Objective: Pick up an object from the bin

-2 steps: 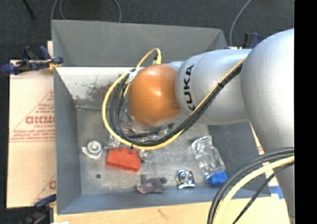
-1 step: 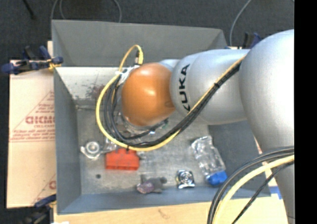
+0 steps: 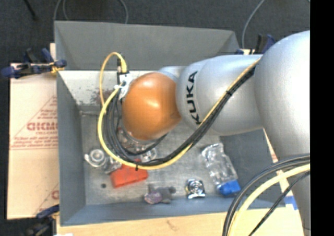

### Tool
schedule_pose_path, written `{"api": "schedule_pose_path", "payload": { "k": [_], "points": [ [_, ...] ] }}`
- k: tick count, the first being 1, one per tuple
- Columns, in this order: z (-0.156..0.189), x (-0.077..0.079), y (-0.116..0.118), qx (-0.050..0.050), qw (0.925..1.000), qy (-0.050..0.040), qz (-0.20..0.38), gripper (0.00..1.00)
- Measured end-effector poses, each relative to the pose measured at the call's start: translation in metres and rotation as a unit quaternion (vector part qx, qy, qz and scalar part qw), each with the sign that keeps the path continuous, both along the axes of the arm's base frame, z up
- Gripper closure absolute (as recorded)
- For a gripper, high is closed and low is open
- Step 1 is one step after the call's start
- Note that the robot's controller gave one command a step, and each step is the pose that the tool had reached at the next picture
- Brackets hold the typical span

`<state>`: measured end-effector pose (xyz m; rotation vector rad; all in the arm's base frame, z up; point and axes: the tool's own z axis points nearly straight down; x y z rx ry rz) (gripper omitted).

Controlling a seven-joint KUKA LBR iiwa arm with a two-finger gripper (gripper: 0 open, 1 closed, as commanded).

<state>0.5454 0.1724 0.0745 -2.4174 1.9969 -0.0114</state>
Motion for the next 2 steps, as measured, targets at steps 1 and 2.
{"api": "schedule_pose_path", "payload": {
  "k": [1, 2],
  "points": [
    [0.0, 0.0, 0.001, 0.002, 1.0, 0.0004, -0.002, 1.0],
    [0.151, 0.009, 0.002, 0.001, 0.9997, -0.0003, 0.025, 1.0]
  ]
}}
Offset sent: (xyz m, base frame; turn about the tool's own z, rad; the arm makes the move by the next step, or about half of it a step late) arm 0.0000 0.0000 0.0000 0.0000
